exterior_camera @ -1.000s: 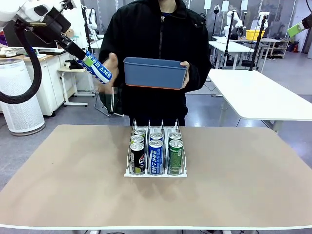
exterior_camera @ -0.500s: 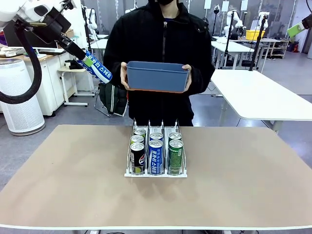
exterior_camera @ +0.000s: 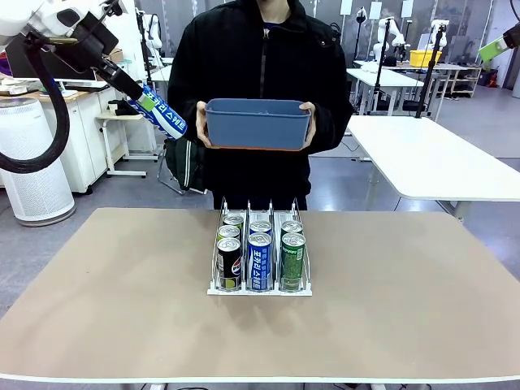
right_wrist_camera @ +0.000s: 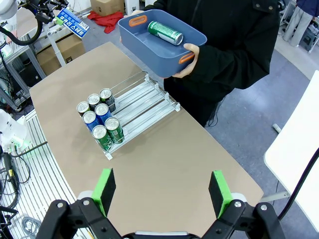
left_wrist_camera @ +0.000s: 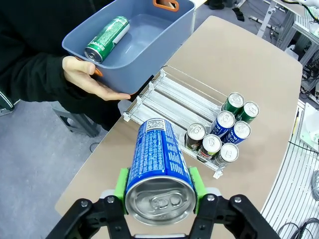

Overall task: Fill the beverage cans into the dispenser.
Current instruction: Place the picked Ionic drink in the line of the Automatic Can Dispenser with the same cans.

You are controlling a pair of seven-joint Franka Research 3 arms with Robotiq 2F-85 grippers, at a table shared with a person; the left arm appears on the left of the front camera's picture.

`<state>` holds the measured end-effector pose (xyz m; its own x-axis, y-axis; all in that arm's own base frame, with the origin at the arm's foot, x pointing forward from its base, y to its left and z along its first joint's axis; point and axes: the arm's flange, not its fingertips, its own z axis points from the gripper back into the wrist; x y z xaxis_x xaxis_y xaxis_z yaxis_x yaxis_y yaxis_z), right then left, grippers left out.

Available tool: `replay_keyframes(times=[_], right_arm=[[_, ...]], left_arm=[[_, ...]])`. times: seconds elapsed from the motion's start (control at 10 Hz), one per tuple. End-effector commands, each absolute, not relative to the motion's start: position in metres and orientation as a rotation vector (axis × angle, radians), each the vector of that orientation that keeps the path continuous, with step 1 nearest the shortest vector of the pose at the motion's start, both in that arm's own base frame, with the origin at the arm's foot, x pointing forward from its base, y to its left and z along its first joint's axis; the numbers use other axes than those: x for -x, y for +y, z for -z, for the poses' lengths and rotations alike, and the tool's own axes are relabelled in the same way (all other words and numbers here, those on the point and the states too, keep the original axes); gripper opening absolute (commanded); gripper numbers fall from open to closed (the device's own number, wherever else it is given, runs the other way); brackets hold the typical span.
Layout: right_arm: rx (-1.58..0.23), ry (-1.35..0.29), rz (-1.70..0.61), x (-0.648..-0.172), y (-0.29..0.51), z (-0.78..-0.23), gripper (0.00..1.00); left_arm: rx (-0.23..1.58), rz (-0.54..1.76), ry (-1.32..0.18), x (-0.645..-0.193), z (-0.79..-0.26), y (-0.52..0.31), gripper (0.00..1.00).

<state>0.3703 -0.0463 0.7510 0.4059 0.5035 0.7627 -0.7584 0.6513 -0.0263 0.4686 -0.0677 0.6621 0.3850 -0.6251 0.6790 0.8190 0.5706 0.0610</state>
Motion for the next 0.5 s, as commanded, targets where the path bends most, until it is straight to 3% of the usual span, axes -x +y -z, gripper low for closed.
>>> replay_keyframes(times=[0.0, 0.2, 0.3, 0.4], right_arm=[[-0.365, -0.82, -0.818, -0.3704, -0.0439, -0.7514, 1.0], [-0.365, -0.82, -0.818, -0.3704, -0.0439, -0.7514, 1.0], [-0.365, -0.82, -0.818, -0.3704, -0.0439, -0.7514, 1.0], [-0.365, -0.82, -0.818, -0.3704, -0.0439, -0.7514, 1.0]], left_arm=[[0.299, 0.948, -0.727, -0.468, -0.6633, -0.0659, 0.0], [0.299, 0.948, -0.727, -0.468, -0.6633, -0.0659, 0.0], [0.306, 0.938, -0.718, -0.4686, -0.6621, -0.0677, 0.57], [0.322, 0.912, -0.674, -0.4634, -0.6645, -0.0741, 0.57]])
